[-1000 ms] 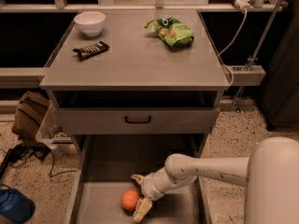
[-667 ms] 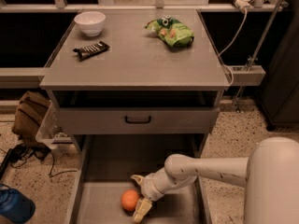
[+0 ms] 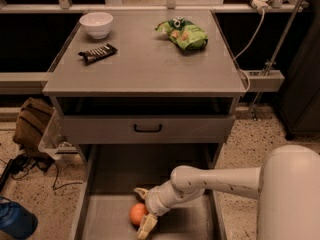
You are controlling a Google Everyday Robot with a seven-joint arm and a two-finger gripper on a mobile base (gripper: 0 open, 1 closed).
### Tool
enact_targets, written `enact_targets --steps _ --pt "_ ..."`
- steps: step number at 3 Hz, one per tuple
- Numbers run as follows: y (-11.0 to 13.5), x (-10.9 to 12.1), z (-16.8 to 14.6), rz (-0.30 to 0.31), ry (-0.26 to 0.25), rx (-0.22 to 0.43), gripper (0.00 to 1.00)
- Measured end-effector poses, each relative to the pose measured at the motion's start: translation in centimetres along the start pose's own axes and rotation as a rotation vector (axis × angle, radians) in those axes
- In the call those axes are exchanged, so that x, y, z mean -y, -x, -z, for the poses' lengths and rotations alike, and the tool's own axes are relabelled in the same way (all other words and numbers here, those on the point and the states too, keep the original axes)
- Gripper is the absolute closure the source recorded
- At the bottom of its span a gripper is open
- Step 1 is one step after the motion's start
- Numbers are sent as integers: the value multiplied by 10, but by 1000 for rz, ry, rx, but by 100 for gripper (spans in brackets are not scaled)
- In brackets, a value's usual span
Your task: Pick orange from middle drawer and place on counter
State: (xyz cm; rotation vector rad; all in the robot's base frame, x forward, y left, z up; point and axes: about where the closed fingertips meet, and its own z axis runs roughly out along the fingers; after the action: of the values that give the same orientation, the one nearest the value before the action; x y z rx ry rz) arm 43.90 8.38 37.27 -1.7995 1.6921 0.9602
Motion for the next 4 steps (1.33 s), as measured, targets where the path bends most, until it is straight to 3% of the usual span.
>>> enact_targets --steps 1,2,4 --pt "4 -1 -4 13 8 1 0" --pt "8 -3 -7 22 7 5 18" --pt "8 -3 -7 22 7 5 64"
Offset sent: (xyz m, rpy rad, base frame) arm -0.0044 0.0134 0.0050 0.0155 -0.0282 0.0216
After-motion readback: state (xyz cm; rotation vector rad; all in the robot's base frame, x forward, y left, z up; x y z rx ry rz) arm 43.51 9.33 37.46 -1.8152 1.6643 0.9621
